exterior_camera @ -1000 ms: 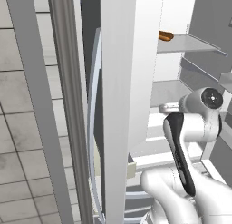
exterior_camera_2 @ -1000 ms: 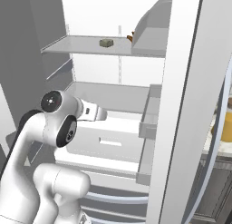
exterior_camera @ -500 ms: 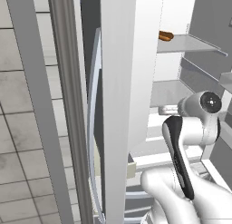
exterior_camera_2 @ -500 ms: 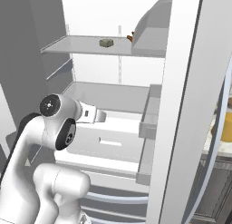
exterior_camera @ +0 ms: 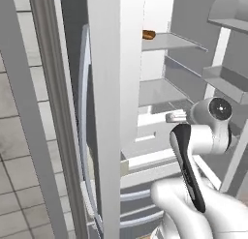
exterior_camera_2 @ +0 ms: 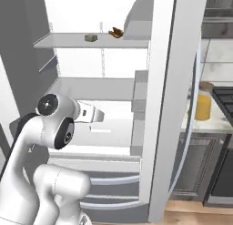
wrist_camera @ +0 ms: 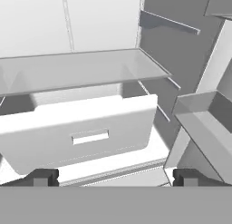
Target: Move the tofu and hotdog bun from the second highest shelf to the top shelf to make space. Then, place the pitcher from the counter on the cleared second highest shelf.
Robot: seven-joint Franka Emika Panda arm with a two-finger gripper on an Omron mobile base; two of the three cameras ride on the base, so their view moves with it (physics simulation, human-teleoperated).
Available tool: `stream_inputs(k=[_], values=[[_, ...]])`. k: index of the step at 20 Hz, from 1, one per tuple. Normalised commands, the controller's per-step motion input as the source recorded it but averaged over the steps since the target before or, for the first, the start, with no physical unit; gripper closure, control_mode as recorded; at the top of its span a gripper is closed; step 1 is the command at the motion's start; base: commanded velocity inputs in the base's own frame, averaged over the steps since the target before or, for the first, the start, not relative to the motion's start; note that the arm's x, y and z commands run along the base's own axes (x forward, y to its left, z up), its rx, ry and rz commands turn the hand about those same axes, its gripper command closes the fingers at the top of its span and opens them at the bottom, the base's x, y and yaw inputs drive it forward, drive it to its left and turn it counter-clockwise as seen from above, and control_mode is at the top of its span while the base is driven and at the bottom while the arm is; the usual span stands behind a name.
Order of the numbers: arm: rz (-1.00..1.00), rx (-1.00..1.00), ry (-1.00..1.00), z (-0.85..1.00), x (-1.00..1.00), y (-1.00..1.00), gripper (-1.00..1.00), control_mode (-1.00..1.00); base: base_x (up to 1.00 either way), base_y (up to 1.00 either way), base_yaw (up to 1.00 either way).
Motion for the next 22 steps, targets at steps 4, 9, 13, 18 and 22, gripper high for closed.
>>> stream_inputs(k=[4, 9, 13, 18, 22], values=[[0.00, 0.00, 0.00, 0.00, 0.00, 0.00, -1.00, 1.00, -0.87, -0.06, -0.48], [0.00, 0.00, 0.00, 0.00, 0.00, 0.00, -1.00, 1.00, -0.67, -0.01, -0.44], [0.00, 0.00, 0.00, 0.00, 0.00, 0.00, -1.00, 1.00, -0.06, -0.30, -0.55], [0.00, 0.00, 0.00, 0.00, 0.00, 0.00, -1.00, 1.00, 0.17, -0.30, -0.41], [0.00, 0.00, 0.00, 0.00, 0.00, 0.00, -1.00, 1.00, 0.20, -0.60, -0.44]])
